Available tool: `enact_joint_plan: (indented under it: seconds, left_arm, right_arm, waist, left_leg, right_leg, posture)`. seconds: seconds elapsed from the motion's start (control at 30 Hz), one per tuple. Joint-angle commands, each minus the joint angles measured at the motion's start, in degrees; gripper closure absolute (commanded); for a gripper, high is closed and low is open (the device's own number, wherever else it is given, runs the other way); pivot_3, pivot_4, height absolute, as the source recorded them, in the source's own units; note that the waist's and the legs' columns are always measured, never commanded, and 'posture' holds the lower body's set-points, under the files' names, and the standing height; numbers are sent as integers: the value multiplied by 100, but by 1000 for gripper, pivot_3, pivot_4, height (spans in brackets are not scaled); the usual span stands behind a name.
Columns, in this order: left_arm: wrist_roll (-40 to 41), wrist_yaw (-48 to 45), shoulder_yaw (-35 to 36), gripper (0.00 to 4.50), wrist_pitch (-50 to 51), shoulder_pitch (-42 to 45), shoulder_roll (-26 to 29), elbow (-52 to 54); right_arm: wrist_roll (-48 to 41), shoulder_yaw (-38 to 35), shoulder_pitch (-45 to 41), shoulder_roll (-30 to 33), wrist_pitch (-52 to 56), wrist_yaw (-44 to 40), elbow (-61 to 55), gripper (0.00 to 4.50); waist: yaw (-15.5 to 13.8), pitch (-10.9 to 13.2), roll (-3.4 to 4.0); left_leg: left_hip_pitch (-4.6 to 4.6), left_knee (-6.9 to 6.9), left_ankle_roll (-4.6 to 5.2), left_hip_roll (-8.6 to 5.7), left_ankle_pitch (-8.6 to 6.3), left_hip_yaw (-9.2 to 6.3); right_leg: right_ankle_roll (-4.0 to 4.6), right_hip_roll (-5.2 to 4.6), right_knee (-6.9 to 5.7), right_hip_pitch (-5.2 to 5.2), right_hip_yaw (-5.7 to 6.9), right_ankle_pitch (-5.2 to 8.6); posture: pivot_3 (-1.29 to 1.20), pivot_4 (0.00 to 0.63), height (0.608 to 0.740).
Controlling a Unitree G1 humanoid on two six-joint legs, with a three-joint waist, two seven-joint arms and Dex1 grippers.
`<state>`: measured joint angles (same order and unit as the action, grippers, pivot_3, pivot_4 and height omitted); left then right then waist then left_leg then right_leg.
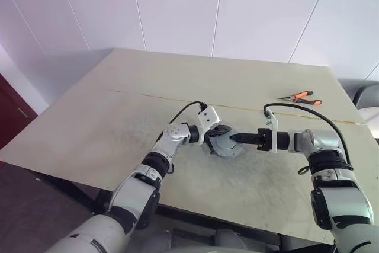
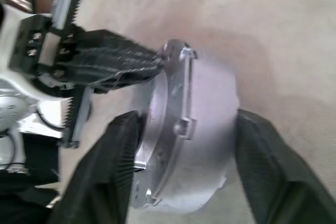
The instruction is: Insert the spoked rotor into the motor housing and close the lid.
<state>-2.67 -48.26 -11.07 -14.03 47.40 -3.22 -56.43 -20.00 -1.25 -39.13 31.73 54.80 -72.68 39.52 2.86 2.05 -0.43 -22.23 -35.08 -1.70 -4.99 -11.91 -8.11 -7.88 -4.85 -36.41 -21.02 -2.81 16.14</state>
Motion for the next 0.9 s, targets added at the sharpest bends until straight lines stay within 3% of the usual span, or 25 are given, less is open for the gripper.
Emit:
enact_joint_plan:
  seconds: [0.03, 0.47, 0.77, 0.9]
  left_arm:
    - [-79, -7, -88, 4500, 83, -40, -13, -76]
    - [-82, 13, -109, 4500, 83, -60, -7, -48]
    - [-78, 32, -129, 4500, 91, -96, -7, -10]
    - [-77, 39, -128, 4500, 88, -93, -1, -11]
  right_arm:
    - [-154, 291, 110, -231, 234, -158, -284, 2539]
    - [-615, 189, 267, -276, 737, -259, -1108, 2571]
    - [-1272, -458, 311, -423, 1120, -149, -1669, 2657]
    - [-1248, -540, 333, -465, 1136, 17, -1687, 3113]
  waist:
    - [-4, -1, 1]
    - [-12, -1, 1]
    - [-51, 1, 3]
    - [-42, 2, 3]
  left_leg:
    - [2, -1, 0, 1, 0, -1]
    - [-6, 4, 1, 3, 0, -1]
    - [-18, 1, 1, 2, 0, -1]
    - [-19, -5, 1, -6, 0, 2]
  right_leg:
    - [-9, 1, 0, 4, 1, 5]
    - [12, 1, 1, -9, -1, -7]
    - [15, -1, 0, -21, -2, -9]
    - [14, -11, 0, -17, -3, -9]
  posture:
    - [0, 0, 740]
    - [0, 0, 740]
    - [0, 0, 740]
    - [0, 0, 740]
